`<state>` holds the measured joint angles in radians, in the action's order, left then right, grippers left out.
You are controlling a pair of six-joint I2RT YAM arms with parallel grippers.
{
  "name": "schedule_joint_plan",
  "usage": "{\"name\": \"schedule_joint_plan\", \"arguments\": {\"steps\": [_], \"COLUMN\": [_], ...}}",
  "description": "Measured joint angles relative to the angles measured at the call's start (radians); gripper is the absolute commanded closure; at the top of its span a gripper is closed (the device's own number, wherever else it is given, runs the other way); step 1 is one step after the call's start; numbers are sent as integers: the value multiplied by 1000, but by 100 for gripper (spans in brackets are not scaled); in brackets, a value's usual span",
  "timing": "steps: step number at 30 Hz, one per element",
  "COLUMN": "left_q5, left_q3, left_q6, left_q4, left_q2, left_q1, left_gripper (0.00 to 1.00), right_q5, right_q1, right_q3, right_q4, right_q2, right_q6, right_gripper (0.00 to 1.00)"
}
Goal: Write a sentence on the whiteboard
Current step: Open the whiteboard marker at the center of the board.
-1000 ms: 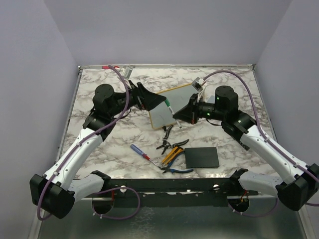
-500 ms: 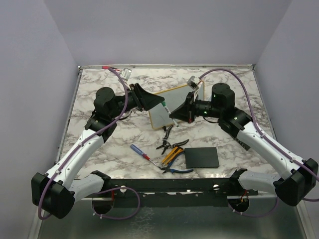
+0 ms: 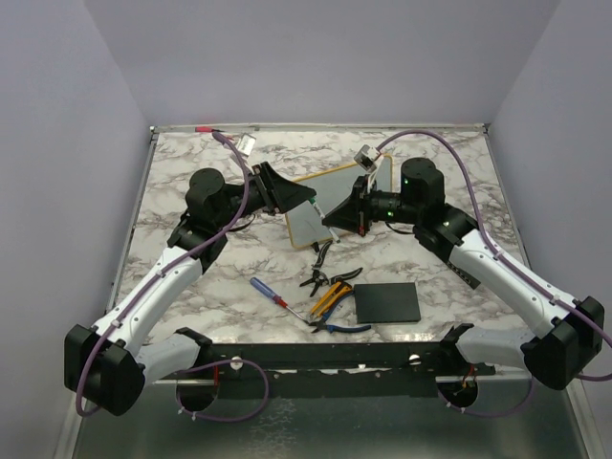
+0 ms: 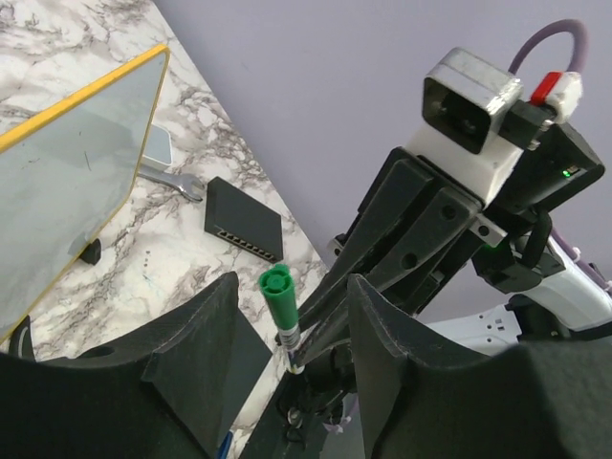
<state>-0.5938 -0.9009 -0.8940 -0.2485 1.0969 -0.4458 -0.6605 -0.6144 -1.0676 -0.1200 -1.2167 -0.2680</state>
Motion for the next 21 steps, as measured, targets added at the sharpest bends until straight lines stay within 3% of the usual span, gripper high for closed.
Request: {"name": "schedule_joint_plan", "arguments": {"steps": [10,13,16,18,19,21], "left_q5": [0,0,0,0,1,6], "left_q3": [22,22,22,22,22,22], "left_q6": [-7,-8,-8,-13,-15,-19], "left_q4": [1,1,-4,-13,-18,-20], "left_q2": [18,18,18,18,18,18], "left_q1": [-1,-2,-2,-2,-2,-2], "left_gripper": [61,75,98,100,100,100], "right_q5": [-3,-4,-5,-5,-4,-2], "right_q1": [0,0,0,0,0,0], "right_q3": [-14,-18,-23,-24,-24,-24], "right_q4": [14,13,13,13,13,14], "right_q2": [-9,-17,-22,-25,-26,-26], "right_q6": [0,2,7,8,8,7], "right_gripper": [100,100,100,100,93,66]}}
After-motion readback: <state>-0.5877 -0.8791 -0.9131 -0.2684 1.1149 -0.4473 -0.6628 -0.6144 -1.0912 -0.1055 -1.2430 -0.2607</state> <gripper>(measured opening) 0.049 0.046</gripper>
